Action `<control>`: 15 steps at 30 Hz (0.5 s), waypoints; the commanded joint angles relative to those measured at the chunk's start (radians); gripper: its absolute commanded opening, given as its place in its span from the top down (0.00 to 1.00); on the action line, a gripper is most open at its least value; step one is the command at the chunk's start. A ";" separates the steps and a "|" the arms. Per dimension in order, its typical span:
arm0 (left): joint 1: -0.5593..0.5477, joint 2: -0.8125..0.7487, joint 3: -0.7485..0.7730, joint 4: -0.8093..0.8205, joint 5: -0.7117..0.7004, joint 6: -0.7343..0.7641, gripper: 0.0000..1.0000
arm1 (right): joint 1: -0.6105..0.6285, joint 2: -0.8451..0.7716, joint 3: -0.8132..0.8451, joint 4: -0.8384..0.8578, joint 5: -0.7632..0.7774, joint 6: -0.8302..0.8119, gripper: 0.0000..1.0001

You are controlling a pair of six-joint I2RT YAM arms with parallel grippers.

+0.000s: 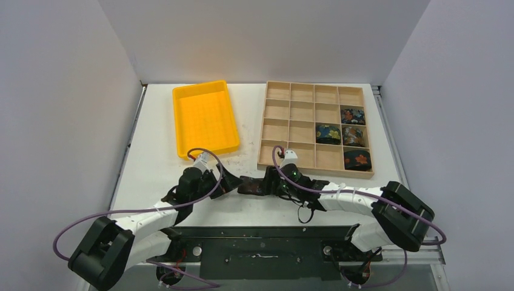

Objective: Roll the ties
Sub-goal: Roll the tie at the center of the board.

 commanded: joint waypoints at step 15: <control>0.022 -0.321 -0.041 -0.065 -0.184 -0.034 0.04 | -0.031 -0.132 -0.019 0.114 -0.093 -0.108 0.16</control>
